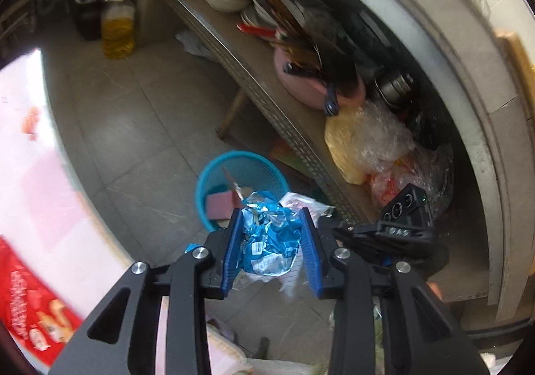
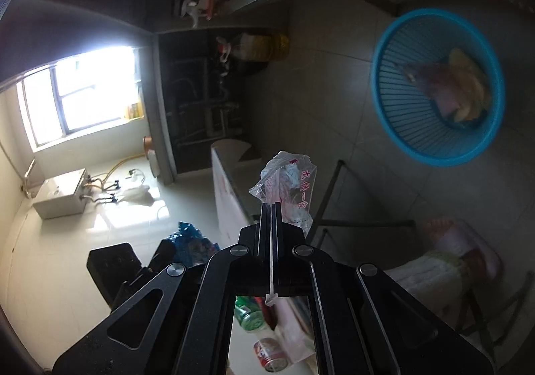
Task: Collect trash
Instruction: 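Carry wrapper and plastic bag to the blue wastebasket and open both tools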
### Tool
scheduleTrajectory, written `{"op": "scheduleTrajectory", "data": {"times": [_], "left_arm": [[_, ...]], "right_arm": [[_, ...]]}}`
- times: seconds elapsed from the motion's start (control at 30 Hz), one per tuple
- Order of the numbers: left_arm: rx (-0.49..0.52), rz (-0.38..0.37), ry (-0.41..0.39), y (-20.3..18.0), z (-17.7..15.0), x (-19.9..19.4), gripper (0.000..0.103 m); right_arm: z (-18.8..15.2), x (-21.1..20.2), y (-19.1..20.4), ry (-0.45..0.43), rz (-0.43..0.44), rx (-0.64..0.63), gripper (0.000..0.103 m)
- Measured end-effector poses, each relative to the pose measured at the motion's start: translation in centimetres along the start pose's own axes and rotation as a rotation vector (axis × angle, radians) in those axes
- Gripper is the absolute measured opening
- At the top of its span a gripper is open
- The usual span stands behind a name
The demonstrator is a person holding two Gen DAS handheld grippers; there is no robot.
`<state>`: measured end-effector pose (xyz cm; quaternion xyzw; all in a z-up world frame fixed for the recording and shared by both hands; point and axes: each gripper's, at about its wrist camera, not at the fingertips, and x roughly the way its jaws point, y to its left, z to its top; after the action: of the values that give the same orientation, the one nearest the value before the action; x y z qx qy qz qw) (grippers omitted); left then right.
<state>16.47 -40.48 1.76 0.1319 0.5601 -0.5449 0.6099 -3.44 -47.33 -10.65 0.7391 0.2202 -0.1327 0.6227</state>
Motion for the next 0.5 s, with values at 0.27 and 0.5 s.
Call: {"op": "scheduleTrajectory", "data": {"times": [0.27,0.5], "left_arm": [[-0.056,0.004,0.153,-1.3,1.7,11.0,0.033],[-0.145,0.054,0.238,0.7,2.6,17.8,0.033]], "right_arm": [[3.1,-2.1,-5.4,-0.107,-0.173,0.034,0.000],[4.8,-2.2,-7.1,-0.155,-0.288,0.025,0.000]]}}
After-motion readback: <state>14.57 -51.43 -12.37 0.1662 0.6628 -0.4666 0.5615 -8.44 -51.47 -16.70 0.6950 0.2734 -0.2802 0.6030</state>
